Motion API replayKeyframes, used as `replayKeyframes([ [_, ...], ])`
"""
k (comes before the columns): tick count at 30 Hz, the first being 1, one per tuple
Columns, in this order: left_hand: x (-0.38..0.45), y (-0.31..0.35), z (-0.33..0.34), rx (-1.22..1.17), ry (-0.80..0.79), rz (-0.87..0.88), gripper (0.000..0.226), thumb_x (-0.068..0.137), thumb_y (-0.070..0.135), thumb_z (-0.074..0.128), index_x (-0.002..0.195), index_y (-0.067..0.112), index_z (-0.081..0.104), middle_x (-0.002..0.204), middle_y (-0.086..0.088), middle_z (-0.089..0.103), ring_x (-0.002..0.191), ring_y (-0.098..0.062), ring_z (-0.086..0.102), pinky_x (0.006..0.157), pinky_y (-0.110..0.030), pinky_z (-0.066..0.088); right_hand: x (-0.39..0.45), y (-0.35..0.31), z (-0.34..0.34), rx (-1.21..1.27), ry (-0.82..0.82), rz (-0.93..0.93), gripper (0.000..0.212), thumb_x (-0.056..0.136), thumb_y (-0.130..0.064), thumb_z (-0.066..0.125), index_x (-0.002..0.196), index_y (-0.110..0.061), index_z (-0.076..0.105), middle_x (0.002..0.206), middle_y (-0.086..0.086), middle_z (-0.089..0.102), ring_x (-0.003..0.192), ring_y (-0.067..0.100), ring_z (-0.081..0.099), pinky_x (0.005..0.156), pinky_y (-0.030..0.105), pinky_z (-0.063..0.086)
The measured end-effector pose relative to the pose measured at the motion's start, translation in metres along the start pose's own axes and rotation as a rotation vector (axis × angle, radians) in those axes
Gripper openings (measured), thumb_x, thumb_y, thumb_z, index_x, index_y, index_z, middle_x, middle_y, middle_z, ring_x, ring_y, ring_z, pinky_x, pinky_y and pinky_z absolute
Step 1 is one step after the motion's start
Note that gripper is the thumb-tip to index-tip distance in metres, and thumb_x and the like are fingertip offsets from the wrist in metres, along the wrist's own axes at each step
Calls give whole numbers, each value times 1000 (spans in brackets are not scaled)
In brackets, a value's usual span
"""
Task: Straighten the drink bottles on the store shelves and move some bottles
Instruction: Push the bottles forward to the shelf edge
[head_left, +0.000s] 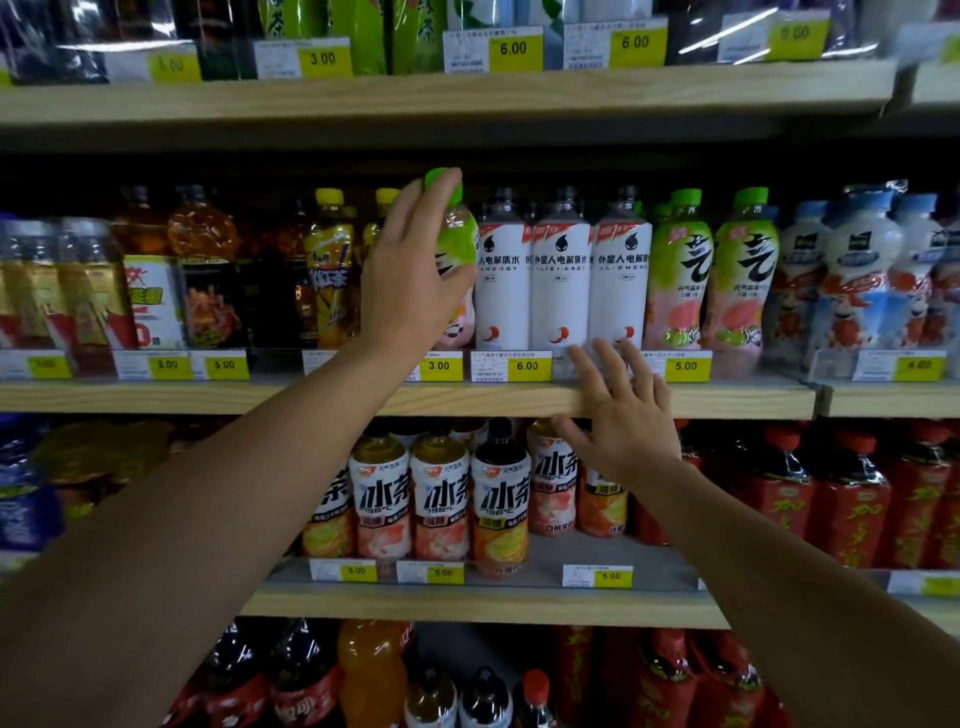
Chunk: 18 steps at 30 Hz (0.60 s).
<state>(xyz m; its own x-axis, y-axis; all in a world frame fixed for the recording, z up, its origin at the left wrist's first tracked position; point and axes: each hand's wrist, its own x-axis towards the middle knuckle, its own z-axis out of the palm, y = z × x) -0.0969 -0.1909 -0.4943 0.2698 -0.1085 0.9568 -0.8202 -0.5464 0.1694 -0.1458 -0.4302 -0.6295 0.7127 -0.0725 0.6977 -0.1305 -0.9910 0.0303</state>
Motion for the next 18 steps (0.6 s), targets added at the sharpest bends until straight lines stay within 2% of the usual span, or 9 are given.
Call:
replayKeyframes([
  [3, -1, 13, -11, -17, 37, 41, 77, 78, 17, 78, 147, 23, 44, 148, -6, 44, 125, -15, 47, 89, -8, 35, 0, 1, -1, 12, -5, -8, 82, 91, -68, 37, 156, -34, 2, 164, 0, 7, 151, 26, -7, 118, 53, 14],
  [6, -3, 32, -18, -17, 41, 55, 80, 75, 21, 79, 147, 22, 44, 146, -5, 47, 126, -17, 48, 92, -18, 40, 0, 3, -7, 40, -47, -41, 80, 92, -66, 37, 156, -35, 0, 165, -1, 3, 151, 24, -11, 119, 51, 11],
  [9, -5, 55, -14, -42, 14, 46, 83, 74, 25, 82, 147, 23, 43, 144, -3, 49, 125, -16, 50, 95, -19, 39, -4, 16, -18, 79, -33, -54, 74, 94, -63, 36, 156, -36, 5, 166, 0, 4, 152, 24, -5, 119, 51, 10],
  [12, -5, 78, 2, -70, -9, 36, 85, 73, 28, 84, 147, 24, 43, 141, -2, 52, 123, -16, 53, 97, -23, 43, -13, 52, -33, 115, 11, 54, 72, 95, -62, 37, 156, -35, 10, 165, 2, 7, 152, 27, 0, 120, 52, 10],
  [14, -4, 94, 16, -94, -25, 32, 85, 73, 28, 84, 147, 24, 43, 140, -2, 52, 124, -16, 52, 97, -22, 41, -19, 82, -39, 79, 15, 109, 72, 95, -63, 35, 155, -34, 10, 165, 1, 5, 152, 28, -1, 121, 52, 10],
  [18, 1, 129, 47, -111, -49, 42, 86, 72, 29, 84, 148, 23, 44, 141, -2, 52, 125, -15, 51, 98, -21, 40, -28, 129, -38, 46, -7, 180, 79, 91, -72, 30, 156, -38, 1, 166, 0, -3, 151, 28, -7, 122, 51, 2],
])
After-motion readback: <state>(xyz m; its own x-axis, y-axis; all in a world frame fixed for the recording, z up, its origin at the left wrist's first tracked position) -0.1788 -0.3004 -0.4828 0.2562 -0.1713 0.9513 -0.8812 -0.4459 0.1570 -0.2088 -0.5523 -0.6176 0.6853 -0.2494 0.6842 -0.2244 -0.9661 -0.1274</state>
